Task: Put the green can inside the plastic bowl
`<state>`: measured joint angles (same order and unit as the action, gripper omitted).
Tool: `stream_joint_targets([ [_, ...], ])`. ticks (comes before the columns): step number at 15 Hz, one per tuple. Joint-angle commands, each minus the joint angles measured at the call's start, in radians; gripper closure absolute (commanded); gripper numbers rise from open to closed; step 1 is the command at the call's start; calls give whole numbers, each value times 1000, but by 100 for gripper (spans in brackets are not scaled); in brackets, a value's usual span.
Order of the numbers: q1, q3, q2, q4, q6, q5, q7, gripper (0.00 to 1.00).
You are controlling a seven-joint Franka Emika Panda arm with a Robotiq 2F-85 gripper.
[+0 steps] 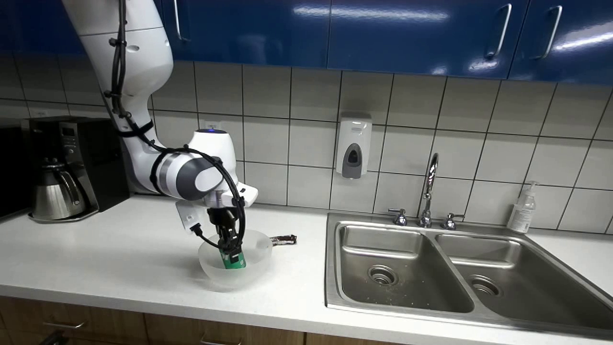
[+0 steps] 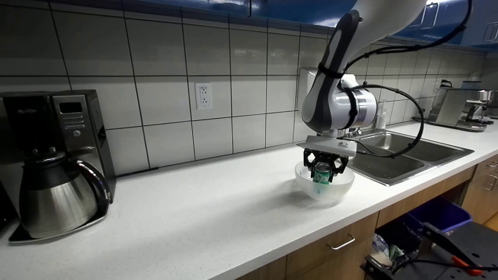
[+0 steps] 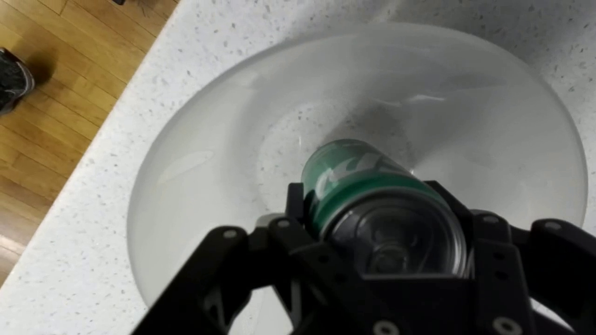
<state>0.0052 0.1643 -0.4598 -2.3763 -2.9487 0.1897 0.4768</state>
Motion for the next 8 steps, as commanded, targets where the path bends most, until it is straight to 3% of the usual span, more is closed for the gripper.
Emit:
stream_joint_targets([
  [1, -36, -31, -3, 11, -16, 48, -49, 61],
  [2, -33, -28, -3, 11, -15, 52, -48, 11],
  [5, -18, -12, 6, 8, -15, 48, -38, 1],
  [8, 7, 8, 22, 3, -19, 33, -28, 0],
])
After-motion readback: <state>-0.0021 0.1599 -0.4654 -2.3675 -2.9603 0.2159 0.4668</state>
